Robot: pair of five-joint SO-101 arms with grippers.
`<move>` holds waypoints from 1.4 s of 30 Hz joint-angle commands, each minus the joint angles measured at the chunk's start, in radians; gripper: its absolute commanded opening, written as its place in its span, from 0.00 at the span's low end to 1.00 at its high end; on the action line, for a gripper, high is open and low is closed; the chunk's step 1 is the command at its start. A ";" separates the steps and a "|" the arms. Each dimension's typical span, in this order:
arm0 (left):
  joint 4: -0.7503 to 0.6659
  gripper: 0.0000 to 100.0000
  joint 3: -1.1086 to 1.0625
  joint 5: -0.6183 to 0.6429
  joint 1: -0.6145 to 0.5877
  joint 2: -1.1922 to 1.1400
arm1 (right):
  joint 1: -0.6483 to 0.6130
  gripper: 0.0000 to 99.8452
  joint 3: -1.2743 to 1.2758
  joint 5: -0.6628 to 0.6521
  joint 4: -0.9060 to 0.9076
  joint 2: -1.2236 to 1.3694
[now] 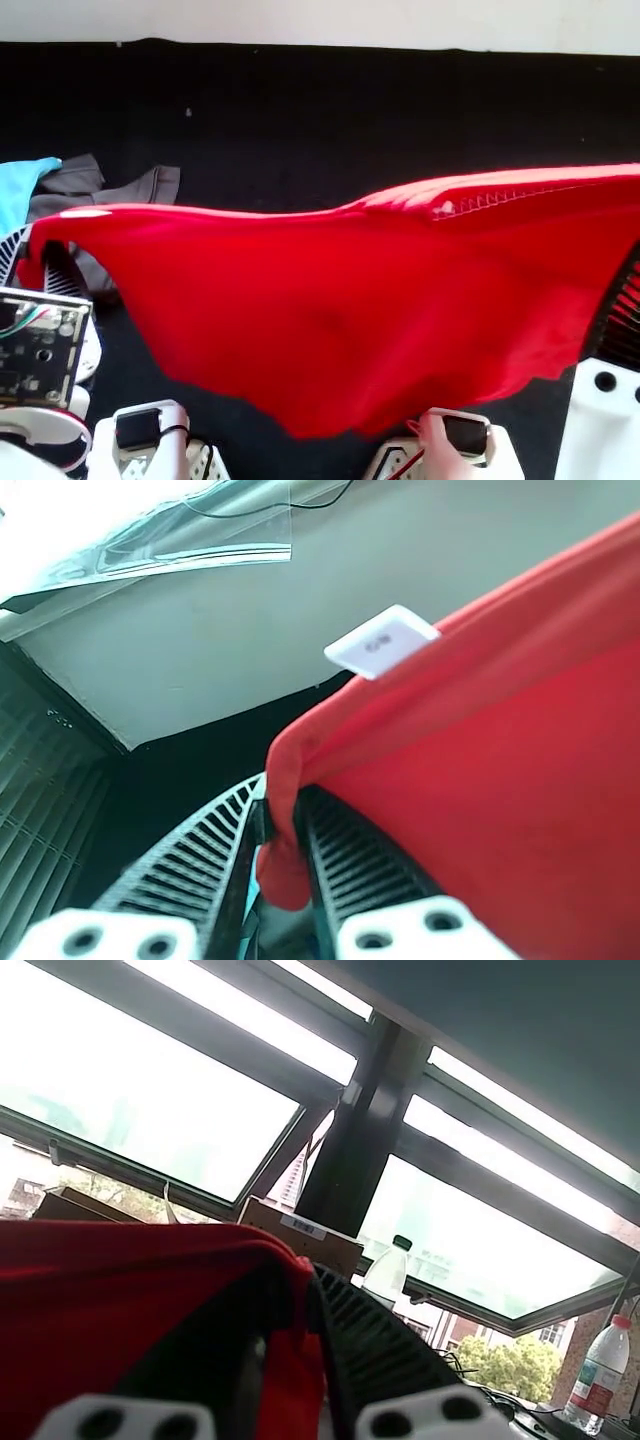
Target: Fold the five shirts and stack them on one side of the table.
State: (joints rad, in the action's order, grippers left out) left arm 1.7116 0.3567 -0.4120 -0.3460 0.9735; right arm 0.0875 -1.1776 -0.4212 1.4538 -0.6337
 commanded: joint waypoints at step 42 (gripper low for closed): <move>-0.390 0.01 0.415 -0.063 0.084 -1.587 | -0.159 0.01 0.680 -0.002 -0.427 1.029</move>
State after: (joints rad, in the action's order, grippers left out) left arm 1.2789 0.7281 -0.4641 -0.2401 -0.6068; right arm -0.0322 -0.4411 -0.4196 0.9244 0.4035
